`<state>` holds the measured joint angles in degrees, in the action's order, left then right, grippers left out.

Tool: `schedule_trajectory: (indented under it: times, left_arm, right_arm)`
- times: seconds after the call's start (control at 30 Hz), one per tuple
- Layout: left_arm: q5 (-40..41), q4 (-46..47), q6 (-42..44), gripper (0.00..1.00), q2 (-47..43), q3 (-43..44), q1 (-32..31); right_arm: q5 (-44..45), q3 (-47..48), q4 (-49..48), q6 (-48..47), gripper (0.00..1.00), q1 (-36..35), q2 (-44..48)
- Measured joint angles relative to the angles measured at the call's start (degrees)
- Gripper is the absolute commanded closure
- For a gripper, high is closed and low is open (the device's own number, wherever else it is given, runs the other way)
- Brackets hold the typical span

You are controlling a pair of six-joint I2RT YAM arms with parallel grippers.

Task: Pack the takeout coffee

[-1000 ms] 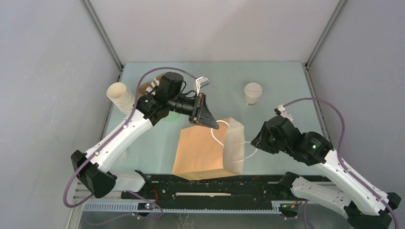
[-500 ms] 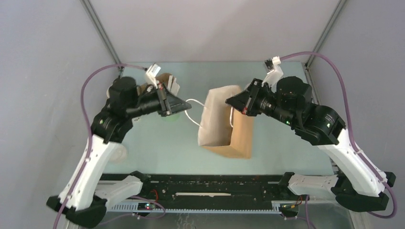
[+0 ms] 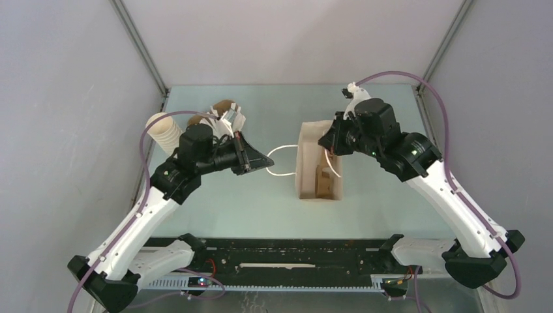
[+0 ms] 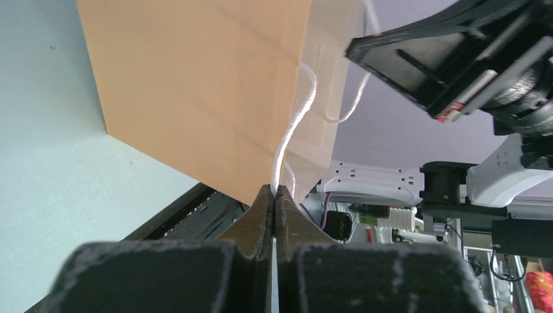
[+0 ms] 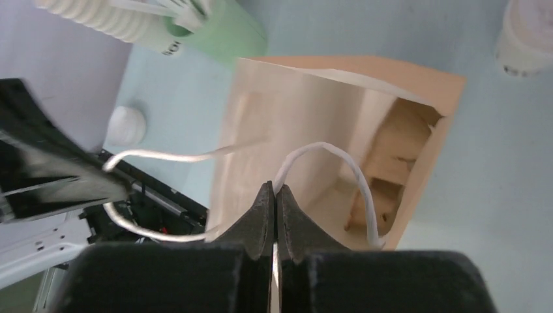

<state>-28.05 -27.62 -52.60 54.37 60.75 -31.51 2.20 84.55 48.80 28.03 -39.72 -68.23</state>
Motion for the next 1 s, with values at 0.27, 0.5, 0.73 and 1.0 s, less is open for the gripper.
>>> schedule_trajectory:
  times: [0.27,0.5,0.73,1.0]
  left_arm:
    - [3.72,-0.74,0.61,1.00,-1.92,1.73,-1.01]
    - [3.96,-4.17,6.16,1.00,-0.37,6.36,-0.31]
    - [4.17,-11.15,12.76,1.00,2.84,10.84,0.76]
    - [2.64,-17.25,19.85,1.00,1.95,10.54,1.05]
  right_arm:
    - [-0.63,13.33,1.31,-6.97,0.95,-1.70,-2.54]
    - [-2.23,9.40,-1.88,-5.75,0.95,1.73,-2.45]
    - [-1.22,8.55,0.22,-3.39,0.85,1.22,-7.08]
    - [6.60,18.88,7.30,-4.87,0.83,-3.61,-12.72]
